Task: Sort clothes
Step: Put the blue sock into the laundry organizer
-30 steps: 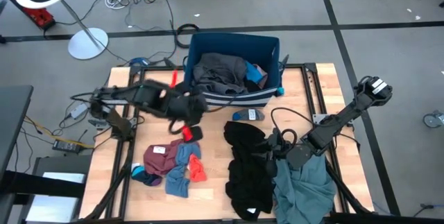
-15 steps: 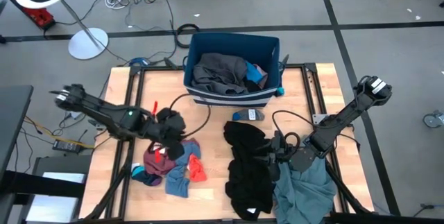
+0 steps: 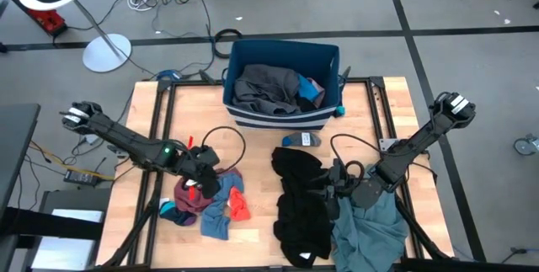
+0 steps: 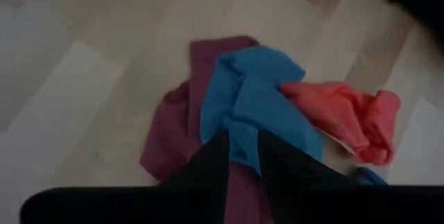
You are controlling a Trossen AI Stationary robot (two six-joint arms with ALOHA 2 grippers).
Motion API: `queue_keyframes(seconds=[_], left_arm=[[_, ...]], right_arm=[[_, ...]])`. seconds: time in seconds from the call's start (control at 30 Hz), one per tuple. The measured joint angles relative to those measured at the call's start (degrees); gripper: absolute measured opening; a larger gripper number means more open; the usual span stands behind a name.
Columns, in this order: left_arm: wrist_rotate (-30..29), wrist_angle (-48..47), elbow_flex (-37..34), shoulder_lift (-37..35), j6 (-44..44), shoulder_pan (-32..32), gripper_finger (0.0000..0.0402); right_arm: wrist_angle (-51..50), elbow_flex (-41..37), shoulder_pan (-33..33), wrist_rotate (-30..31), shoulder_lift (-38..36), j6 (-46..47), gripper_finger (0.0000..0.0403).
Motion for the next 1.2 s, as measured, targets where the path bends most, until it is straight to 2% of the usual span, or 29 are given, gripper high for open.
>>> queue_keyframes(seconds=[0.23, 0.63, 0.83, 0.9, 1.03, 1.2], left_arm=[[2.9, 9.6, -4.7, 0.7, -3.5, 0.0, 0.0082], [4.0, 12.5, -5.8, 5.1, -5.9, 0.0, 0.0082], [5.9, 17.5, -5.8, 7.7, -6.2, 0.0, 0.0079], [6.1, 17.6, -5.8, 8.1, -7.0, 0.0, 0.0066], [6.0, 18.1, -5.7, 8.4, -6.9, 0.0, 0.0010], [4.8, 18.4, -2.8, 8.2, -3.4, 0.1, 0.0002]], right_arm=[[0.0, 0.0, 0.0, 0.1, 0.0, 0.0, 0.0170], [0.1, 0.0, 0.0, 0.1, 0.0, 0.0, 0.0169], [0.1, 0.0, 0.0, 0.1, 0.0, 0.0, 0.0169], [0.1, 0.0, 0.0, 0.1, 0.0, 0.0, 0.0169], [0.2, 0.0, 0.0, 0.0, 0.0, 0.0, 0.0169], [0.3, 0.0, 0.0, 0.0, 0.0, 0.0, 0.0169]])
